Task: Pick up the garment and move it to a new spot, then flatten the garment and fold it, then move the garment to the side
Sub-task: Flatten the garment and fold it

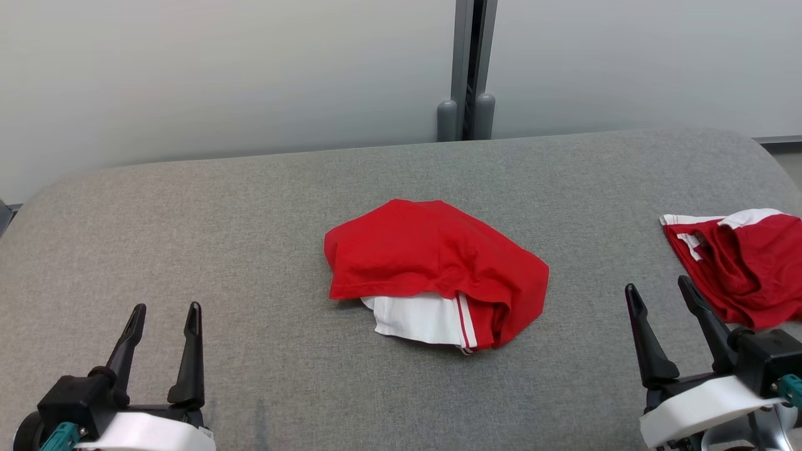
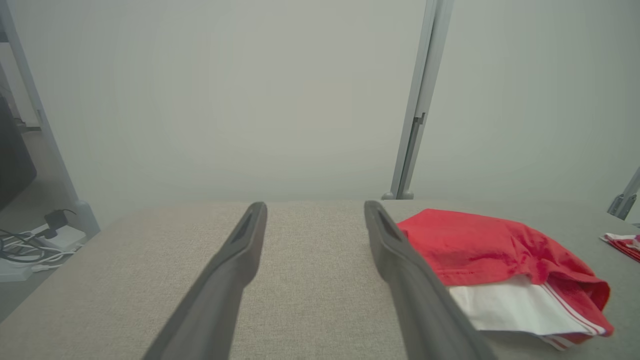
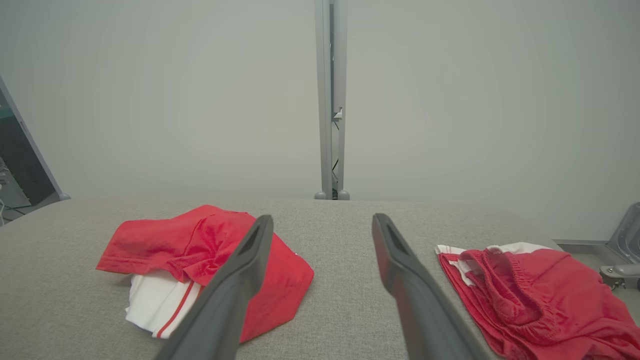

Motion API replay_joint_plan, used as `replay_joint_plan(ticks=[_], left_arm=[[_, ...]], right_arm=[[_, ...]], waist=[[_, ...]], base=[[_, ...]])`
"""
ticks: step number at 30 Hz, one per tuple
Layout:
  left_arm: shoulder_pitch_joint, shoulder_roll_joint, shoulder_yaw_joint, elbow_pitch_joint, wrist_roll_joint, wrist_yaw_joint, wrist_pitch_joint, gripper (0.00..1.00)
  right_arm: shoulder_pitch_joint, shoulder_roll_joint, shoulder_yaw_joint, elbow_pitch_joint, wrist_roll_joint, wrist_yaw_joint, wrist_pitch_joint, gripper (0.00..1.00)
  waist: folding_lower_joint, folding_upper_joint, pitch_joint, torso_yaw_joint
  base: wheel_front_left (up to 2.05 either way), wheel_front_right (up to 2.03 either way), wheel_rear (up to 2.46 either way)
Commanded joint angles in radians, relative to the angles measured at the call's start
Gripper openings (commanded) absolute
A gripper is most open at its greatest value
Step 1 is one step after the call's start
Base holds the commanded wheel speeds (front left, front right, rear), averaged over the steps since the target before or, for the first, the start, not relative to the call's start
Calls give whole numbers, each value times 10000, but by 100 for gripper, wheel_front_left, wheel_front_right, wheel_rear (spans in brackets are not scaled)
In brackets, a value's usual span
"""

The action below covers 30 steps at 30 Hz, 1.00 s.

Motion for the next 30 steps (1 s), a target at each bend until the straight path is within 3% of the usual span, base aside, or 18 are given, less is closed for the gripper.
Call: replay_joint_plan(ticks=[1,19,24,30], left_arm=[[-9,74,25,-32,-35,60,1,100],[-370,186,5,-38,-89,65,43,100],[-612,161,-101,-68,-47,12,74,100],[-1102,-5,-370,-58,52,-140,-71,100]], right_arm=[[64,-37,-20,-29,66,-2,-22,100],[-128,-37,-16,-84,-52,-2,-17,100],[-487,-219,595,-1,-308,-2,269,100],[-1387,-1046,2292,737,7,-2,944,100]], waist=[[0,0,15,-1],[0,0,178,170],[0,0,386,442],[0,0,975,1128]], base=[[0,0,0],[0,0,0],[0,0,0],[0,0,0]])
